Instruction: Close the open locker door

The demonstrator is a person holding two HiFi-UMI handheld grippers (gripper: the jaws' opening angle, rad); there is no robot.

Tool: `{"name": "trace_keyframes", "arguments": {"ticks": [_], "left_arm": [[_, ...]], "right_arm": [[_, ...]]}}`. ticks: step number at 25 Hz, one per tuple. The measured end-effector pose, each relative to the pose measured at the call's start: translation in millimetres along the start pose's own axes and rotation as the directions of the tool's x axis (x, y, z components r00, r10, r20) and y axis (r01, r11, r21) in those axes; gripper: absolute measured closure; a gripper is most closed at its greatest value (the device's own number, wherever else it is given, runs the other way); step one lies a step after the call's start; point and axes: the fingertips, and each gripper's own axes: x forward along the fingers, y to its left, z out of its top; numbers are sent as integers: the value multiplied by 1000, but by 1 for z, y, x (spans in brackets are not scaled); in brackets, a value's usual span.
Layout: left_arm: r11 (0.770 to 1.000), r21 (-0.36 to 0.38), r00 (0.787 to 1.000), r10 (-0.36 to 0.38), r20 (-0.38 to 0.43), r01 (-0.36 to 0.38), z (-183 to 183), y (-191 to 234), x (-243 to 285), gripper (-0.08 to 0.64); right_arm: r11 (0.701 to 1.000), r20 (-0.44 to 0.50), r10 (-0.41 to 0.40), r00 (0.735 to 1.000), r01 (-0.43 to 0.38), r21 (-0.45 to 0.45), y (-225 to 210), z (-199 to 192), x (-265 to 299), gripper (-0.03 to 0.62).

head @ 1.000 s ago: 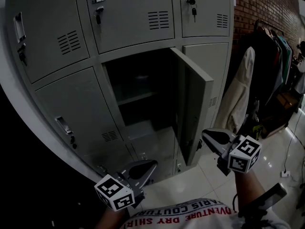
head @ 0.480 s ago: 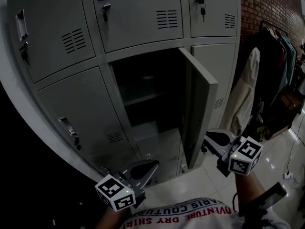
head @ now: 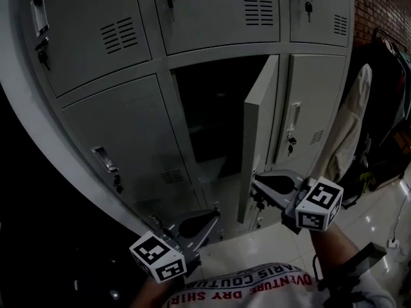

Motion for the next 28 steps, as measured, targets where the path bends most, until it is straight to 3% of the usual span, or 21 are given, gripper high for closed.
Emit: {"name": "trace_keyframes", "arguments": {"ticks": [6, 11, 18, 23, 28], "left_arm": [[998, -2, 998, 56, 4, -56, 0, 11, -14, 555], [994, -18, 994, 112, 0, -112, 1, 31, -31, 555], [984, -47, 985, 175, 7, -175, 1, 52, -46, 555], [980, -51, 981, 193, 8, -192, -1, 56, -51, 555], [972, -40, 973, 231, 13, -231, -2, 54, -64, 555]], "right_arm": [[997, -47, 63, 997, -66, -49, 2, 1, 56, 600], [997, -36, 75, 997, -75, 13, -14, 1, 95, 598], [999, -44, -42, 998, 43, 27, -57, -6, 126, 600], [986, -39, -162, 986, 161, -34, -84, -7, 134, 603], [986, -38, -161, 986, 160, -38, -89, -9, 136, 600]]}}
